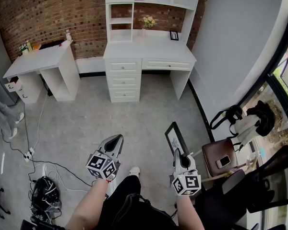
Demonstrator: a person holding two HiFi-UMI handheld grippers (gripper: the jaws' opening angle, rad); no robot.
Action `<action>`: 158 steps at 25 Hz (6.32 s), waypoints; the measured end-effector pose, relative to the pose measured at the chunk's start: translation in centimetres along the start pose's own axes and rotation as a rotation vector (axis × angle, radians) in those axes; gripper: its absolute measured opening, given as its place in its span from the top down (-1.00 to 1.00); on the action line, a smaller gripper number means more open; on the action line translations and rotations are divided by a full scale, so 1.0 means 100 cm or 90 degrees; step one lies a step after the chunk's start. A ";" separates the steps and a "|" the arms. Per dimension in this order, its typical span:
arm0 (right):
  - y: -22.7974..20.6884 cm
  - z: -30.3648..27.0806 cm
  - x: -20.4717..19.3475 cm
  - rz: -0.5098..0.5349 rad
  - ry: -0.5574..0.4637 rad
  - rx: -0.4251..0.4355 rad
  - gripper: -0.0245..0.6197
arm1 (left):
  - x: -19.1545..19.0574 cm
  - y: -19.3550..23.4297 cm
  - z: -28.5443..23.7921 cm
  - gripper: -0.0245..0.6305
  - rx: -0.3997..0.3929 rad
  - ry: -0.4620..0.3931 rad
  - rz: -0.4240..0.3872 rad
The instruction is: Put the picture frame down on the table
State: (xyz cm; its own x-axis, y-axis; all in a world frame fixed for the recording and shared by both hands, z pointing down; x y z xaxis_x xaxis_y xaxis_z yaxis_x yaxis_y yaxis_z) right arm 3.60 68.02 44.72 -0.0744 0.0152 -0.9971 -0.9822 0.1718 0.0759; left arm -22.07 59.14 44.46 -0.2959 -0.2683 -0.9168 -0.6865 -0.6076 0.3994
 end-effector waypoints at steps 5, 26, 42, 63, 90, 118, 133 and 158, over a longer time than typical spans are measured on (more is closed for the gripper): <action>-0.017 -0.030 0.000 0.003 0.000 0.003 0.88 | 0.003 0.003 -0.036 0.91 -0.014 0.011 -0.021; -0.078 -0.217 -0.012 -0.020 0.024 -0.013 0.88 | 0.053 0.112 -0.195 0.91 0.002 0.003 -0.024; -0.096 -0.299 -0.025 -0.038 0.027 0.008 0.88 | 0.067 0.156 -0.251 0.91 0.023 -0.005 -0.028; -0.190 -0.452 -0.038 -0.047 0.045 0.030 0.88 | 0.096 0.205 -0.414 0.91 0.038 -0.006 -0.017; -0.256 -0.581 -0.057 -0.070 0.044 0.060 0.88 | 0.113 0.255 -0.529 0.91 0.080 -0.008 -0.022; -0.279 -0.766 -0.062 -0.066 0.063 0.049 0.88 | 0.155 0.366 -0.686 0.91 0.044 0.013 -0.026; -0.289 -0.828 -0.079 -0.067 0.084 0.021 0.88 | 0.155 0.406 -0.747 0.91 0.008 0.038 -0.023; -0.290 -0.905 -0.139 -0.029 0.118 0.095 0.88 | 0.122 0.445 -0.787 0.91 0.052 0.029 -0.017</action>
State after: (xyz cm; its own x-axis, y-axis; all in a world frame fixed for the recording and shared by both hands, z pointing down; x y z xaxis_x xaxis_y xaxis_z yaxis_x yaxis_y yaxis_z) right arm 17.55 -26.32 56.13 -0.0752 -0.1740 -0.9819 -0.9499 0.3122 0.0174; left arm -4.00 -29.98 51.38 -0.2481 -0.2876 -0.9251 -0.7464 -0.5520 0.3718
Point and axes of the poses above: the fingertips, and each gripper's own axes: z backward along the fingers, y to its left, x out of its top, the point moved 2 cm from there along z, backward along the fingers, and after that the axes turned 11 degrees about z, right-handed, at the moved point
